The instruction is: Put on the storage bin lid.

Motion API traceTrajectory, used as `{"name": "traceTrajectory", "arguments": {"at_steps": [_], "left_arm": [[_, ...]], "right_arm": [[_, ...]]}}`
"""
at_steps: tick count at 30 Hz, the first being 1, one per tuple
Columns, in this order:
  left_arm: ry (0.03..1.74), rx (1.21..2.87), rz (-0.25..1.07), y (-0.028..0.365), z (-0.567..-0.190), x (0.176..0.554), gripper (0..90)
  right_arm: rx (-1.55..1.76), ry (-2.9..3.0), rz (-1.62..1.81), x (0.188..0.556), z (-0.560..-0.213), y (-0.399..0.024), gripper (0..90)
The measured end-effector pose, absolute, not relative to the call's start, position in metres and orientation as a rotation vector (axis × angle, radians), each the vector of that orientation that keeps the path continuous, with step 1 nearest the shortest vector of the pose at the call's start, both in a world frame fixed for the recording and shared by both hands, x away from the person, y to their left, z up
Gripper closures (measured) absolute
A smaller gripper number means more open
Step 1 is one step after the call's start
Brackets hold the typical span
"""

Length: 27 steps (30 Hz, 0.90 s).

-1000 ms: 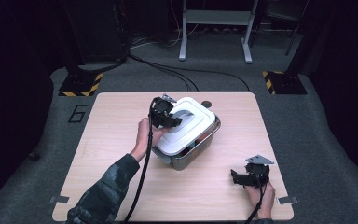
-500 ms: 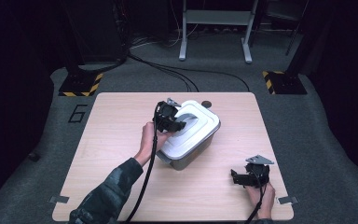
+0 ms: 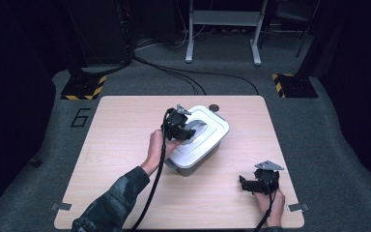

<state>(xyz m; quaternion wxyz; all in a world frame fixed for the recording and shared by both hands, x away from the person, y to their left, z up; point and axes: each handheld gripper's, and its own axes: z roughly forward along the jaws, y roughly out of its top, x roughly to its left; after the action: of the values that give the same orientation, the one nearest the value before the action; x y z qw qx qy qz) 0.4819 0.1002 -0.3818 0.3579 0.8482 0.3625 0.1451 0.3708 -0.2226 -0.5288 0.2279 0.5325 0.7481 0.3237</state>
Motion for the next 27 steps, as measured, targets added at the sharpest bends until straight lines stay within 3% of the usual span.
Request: {"name": "traceTrajectory", "arguments": {"at_steps": [3, 8, 14, 27], "left_arm": [[0.935, 2.19, 0.37, 0.104, -0.379, 0.482, 47.9], [0.908, 2.189, 0.347, 0.114, -0.375, 0.481, 31.4], [0.868, 2.153, 0.356, 0.133, -0.363, 0.473, 20.7], [0.879, 2.091, 0.408, 0.183, -0.353, 0.459, 11.6]], "right_arm": [[1.467, 2.06, 0.892, 0.371, -0.529, -0.223, 4.3], [1.469, 2.059, 0.893, 0.371, -0.529, -0.222, 4.3], [1.467, 2.06, 0.891, 0.371, -0.529, -0.222, 4.3], [1.468, 2.059, 0.891, 0.371, -0.529, -0.222, 4.3]]}}
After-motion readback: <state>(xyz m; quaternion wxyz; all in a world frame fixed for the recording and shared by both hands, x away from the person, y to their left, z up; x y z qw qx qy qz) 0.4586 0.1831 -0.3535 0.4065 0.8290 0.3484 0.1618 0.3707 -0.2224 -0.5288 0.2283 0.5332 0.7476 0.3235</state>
